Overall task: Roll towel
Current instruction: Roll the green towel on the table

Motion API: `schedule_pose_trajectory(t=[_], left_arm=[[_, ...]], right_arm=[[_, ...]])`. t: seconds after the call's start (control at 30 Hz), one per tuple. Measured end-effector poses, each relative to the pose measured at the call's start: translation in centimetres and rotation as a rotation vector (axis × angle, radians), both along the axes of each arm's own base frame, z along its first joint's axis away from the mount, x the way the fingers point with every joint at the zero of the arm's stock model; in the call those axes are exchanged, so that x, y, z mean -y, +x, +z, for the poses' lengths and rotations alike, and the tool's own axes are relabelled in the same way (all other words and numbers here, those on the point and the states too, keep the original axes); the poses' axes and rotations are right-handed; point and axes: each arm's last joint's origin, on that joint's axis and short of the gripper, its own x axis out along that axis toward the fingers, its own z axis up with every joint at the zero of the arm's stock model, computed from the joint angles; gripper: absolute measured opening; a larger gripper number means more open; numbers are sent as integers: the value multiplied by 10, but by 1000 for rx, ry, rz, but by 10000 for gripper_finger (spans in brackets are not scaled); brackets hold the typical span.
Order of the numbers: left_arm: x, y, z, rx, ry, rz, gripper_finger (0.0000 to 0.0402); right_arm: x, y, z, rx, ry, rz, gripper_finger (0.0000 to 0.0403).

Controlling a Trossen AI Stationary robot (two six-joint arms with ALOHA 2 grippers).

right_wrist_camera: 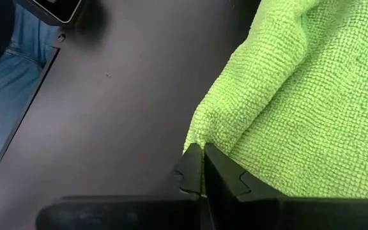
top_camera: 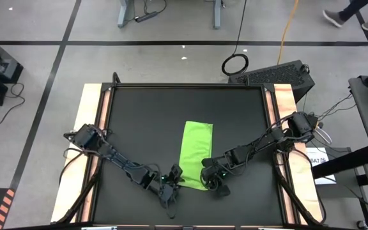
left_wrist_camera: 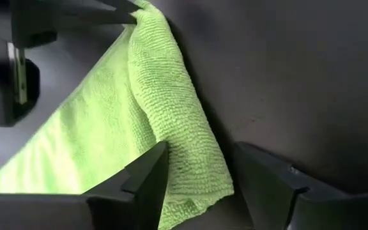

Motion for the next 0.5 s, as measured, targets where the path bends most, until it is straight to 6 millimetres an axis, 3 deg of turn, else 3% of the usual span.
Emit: schedule_pose_trajectory(t=[0.17,0.5], left_arm=[[-13,7,-1,-45,-112,32,153],[-25,12,-4,-88,-174,30,16]], right_arm=[[0,0,0,1,0,1,0],[0,-1,0,-6,-8,1,4]])
